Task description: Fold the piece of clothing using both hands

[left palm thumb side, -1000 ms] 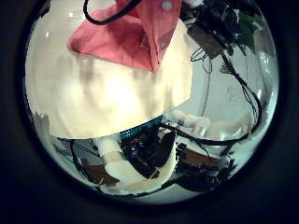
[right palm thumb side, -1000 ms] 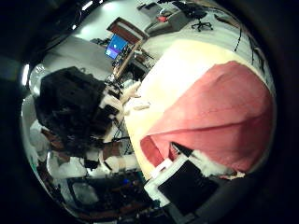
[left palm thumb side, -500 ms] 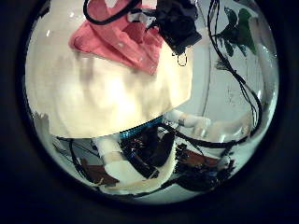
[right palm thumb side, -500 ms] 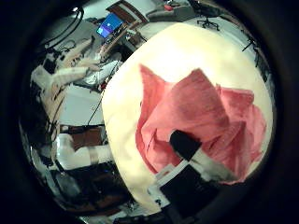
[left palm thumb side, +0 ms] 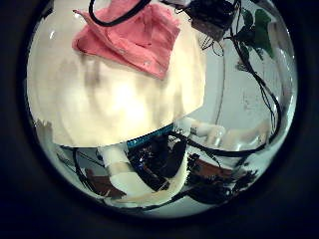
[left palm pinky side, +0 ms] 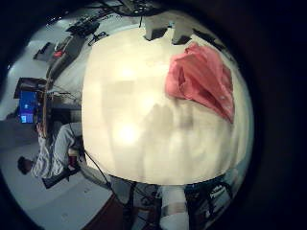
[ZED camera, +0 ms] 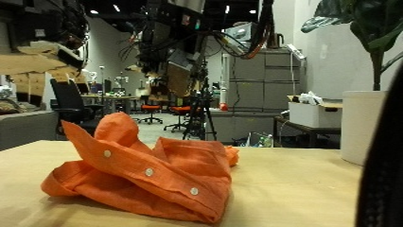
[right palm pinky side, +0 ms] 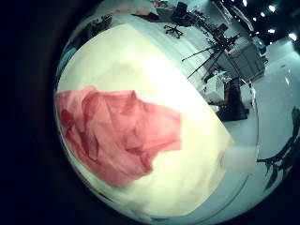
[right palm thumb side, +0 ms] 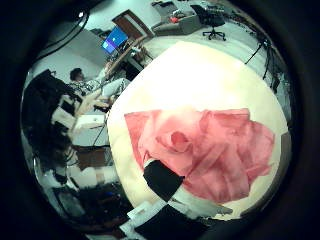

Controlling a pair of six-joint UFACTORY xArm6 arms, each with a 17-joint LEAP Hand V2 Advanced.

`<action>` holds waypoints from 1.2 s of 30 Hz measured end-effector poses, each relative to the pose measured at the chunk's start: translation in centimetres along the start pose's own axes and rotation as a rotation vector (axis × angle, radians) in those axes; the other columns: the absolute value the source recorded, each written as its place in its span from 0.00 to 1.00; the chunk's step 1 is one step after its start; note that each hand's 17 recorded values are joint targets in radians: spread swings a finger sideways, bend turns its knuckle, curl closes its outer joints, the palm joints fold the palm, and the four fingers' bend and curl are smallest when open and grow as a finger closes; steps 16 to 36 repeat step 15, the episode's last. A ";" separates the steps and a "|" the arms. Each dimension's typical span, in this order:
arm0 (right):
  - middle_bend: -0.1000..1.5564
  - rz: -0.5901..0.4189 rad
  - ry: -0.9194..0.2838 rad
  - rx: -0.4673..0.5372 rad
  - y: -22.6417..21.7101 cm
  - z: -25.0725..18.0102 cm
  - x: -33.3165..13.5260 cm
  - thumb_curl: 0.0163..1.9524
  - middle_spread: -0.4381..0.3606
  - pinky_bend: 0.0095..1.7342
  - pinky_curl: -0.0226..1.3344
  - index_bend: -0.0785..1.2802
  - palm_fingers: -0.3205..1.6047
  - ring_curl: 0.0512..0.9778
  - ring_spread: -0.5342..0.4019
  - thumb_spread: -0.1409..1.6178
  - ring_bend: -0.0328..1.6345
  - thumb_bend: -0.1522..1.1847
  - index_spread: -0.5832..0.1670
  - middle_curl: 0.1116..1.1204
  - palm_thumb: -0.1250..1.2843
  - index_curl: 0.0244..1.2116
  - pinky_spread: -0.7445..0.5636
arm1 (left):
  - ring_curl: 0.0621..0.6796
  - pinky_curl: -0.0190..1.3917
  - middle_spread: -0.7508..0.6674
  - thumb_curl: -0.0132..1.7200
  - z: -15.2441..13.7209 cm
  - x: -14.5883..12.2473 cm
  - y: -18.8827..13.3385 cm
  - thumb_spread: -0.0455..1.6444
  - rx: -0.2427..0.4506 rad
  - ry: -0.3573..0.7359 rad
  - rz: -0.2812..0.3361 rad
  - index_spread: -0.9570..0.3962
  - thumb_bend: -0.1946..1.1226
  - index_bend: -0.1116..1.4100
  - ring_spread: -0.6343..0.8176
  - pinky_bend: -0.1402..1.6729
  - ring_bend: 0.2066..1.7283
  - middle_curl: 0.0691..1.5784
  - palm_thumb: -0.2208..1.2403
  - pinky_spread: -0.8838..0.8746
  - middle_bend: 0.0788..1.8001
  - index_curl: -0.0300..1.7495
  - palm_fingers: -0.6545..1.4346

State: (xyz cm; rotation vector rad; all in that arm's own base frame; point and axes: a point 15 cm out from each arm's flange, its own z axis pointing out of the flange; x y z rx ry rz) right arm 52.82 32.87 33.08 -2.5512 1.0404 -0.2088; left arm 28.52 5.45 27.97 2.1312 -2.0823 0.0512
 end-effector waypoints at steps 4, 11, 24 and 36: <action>0.18 0.041 -0.010 -0.058 3.5 -3.6 1.0 0.13 0.66 0.32 0.18 0.19 0.25 0.18 0.76 0.69 0.31 0.10 0.45 0.22 0.32 0.26 0.92 | 0.27 0.24 0.78 0.18 -0.3 0.2 0.2 0.60 -0.003 -0.001 -0.011 0.74 0.13 0.19 0.83 0.19 0.12 0.15 0.21 0.81 0.06 0.20 0.32; 0.17 0.151 -0.020 -0.198 11.7 -11.3 3.9 0.13 0.67 0.29 0.18 0.19 0.22 0.17 0.79 0.69 0.27 0.09 0.43 0.22 0.32 0.26 0.92 | 0.27 0.24 0.77 0.18 -1.1 0.5 0.8 0.60 -0.014 -0.005 -0.049 0.74 0.13 0.19 0.83 0.19 0.12 0.15 0.21 0.81 0.06 0.20 0.32; 0.17 0.222 -0.017 -0.250 16.3 -14.5 5.2 0.13 0.67 0.29 0.19 0.18 0.22 0.17 0.81 0.68 0.26 0.09 0.43 0.21 0.31 0.26 0.91 | 0.27 0.24 0.77 0.18 -1.3 1.0 1.2 0.60 -0.011 -0.007 -0.051 0.74 0.13 0.19 0.83 0.19 0.12 0.15 0.21 0.81 0.06 0.20 0.32; 0.17 0.222 -0.017 -0.250 16.3 -14.5 5.2 0.13 0.67 0.29 0.19 0.18 0.22 0.17 0.81 0.68 0.26 0.09 0.43 0.21 0.31 0.26 0.91 | 0.27 0.24 0.77 0.18 -1.3 1.0 1.2 0.60 -0.011 -0.007 -0.051 0.74 0.13 0.19 0.83 0.19 0.12 0.15 0.21 0.81 0.06 0.20 0.32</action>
